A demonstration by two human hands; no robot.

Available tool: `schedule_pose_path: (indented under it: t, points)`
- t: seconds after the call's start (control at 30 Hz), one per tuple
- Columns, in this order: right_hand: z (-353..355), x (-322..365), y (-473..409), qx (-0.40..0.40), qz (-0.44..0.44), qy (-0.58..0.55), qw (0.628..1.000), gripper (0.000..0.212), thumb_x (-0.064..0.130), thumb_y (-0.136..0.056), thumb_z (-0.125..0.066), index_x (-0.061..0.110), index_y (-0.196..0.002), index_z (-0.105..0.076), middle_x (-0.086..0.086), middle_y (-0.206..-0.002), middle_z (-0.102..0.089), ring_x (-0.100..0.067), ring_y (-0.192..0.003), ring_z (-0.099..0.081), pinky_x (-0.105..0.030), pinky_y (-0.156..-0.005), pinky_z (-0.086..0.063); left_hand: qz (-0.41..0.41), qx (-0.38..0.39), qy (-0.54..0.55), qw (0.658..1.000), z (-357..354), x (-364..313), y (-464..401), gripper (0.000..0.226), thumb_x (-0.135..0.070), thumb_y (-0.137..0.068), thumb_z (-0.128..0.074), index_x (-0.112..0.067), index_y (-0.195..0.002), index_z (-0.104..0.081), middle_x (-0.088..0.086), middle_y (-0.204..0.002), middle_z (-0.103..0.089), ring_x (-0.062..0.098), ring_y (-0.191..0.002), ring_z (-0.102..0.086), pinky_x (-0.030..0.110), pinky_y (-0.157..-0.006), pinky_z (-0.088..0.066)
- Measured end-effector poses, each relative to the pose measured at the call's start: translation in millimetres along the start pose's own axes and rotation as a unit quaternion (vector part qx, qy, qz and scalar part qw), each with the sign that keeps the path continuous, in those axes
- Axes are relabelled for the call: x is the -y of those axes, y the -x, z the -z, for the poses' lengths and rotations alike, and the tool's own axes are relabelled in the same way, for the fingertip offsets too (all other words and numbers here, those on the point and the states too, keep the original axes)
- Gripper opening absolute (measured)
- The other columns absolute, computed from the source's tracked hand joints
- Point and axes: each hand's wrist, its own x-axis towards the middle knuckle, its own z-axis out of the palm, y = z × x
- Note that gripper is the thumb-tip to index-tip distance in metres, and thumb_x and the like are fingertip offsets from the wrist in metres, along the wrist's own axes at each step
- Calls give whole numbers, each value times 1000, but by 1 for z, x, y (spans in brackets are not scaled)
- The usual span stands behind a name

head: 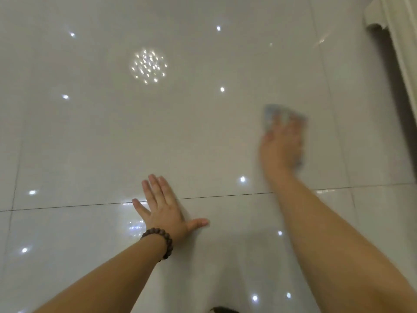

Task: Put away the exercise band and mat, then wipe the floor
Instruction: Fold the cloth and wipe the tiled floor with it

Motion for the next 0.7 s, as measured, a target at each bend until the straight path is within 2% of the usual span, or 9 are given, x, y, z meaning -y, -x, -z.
schedule_pose_path:
  t: [0.07, 0.13, 0.2, 0.3, 0.37, 0.47, 0.53, 0.63, 0.7]
  points:
    - [-20, 68, 66, 46, 249, -14, 967, 58, 27, -83, -44, 30, -141, -40, -7, -153, -31, -29, -142, -22, -42, -107, -31, 1, 2, 0, 1000, 1, 0, 1, 154, -102, -39, -33, -5, -125, 50, 13, -133, 55, 33, -132, 43, 63, -108, 14]
    - [-23, 80, 100, 109, 414, -13, 904, 57, 29, -82, -42, 30, -138, -46, -4, -150, -38, -26, -140, -28, -40, -106, -32, 3, -2, -5, 1000, 0, 0, 0, 156, -101, -39, -35, -4, -129, 47, 12, -134, 55, 33, -133, 42, 63, -109, 13]
    - [-15, 33, 85, 102, 401, -30, 910, 55, 27, -83, -43, 30, -137, -48, -5, -149, -39, -26, -140, -30, -40, -106, -36, -1, -9, -1, 1000, -1, 0, 0, 156, -101, -38, -36, -4, -130, 45, 12, -139, 51, 33, -135, 39, 63, -108, 13]
    - [9, -94, 42, 7, 178, 25, 984, 54, 28, -86, -39, 22, -139, -46, -17, -147, -39, -36, -138, -31, -46, -107, -35, -5, -16, -3, 1000, -1, 0, 1, 156, -101, -38, -36, -5, -128, 46, 15, -145, 45, 33, -136, 37, 64, -108, 11]
    - [33, -164, 20, 21, 19, 63, 998, 64, 39, -86, -24, 16, -143, -40, -23, -150, -30, -39, -141, -21, -46, -117, -17, -7, -16, -4, 1000, 0, 0, 1, 156, -101, -37, -35, -4, -129, 46, 15, -145, 45, 33, -136, 38, 64, -108, 11]
    - [31, -152, 28, 36, -120, 73, 989, 68, 39, -86, -16, 16, -149, -24, -22, -155, -16, -37, -144, -7, -36, -116, 4, -9, -17, -1, 1000, 0, -1, 2, 158, -102, -36, -35, -3, -134, 41, 15, -146, 44, 33, -136, 37, 64, -109, 10]
    - [15, -90, 65, 35, -76, 61, 995, 61, 33, -90, -24, 21, -150, -23, -17, -156, -16, -35, -145, -7, -39, -116, -5, -8, -18, -1, 1000, 0, 0, 3, 159, -102, -36, -35, -3, -137, 38, 16, -147, 42, 34, -137, 35, 64, -109, 10]
    - [-5, -3, 133, 87, 170, 19, 981, 59, 30, -85, -31, 28, -144, -36, -10, -154, -28, -32, -143, -19, -41, -112, -23, -11, -23, 4, 1000, 0, 1, 4, 158, -101, -39, -39, -3, -139, 36, 16, -148, 40, 33, -138, 34, 64, -109, 10]
    - [-2, -6, 144, 121, 297, -4, 947, 56, 30, -84, -39, 32, -140, -42, -5, -152, -34, -27, -142, -24, -38, -108, -30, -22, -28, 16, 999, -1, 5, 4, 156, -99, -43, -43, -4, -140, 34, 15, -149, 40, 33, -138, 34, 64, -110, 10]
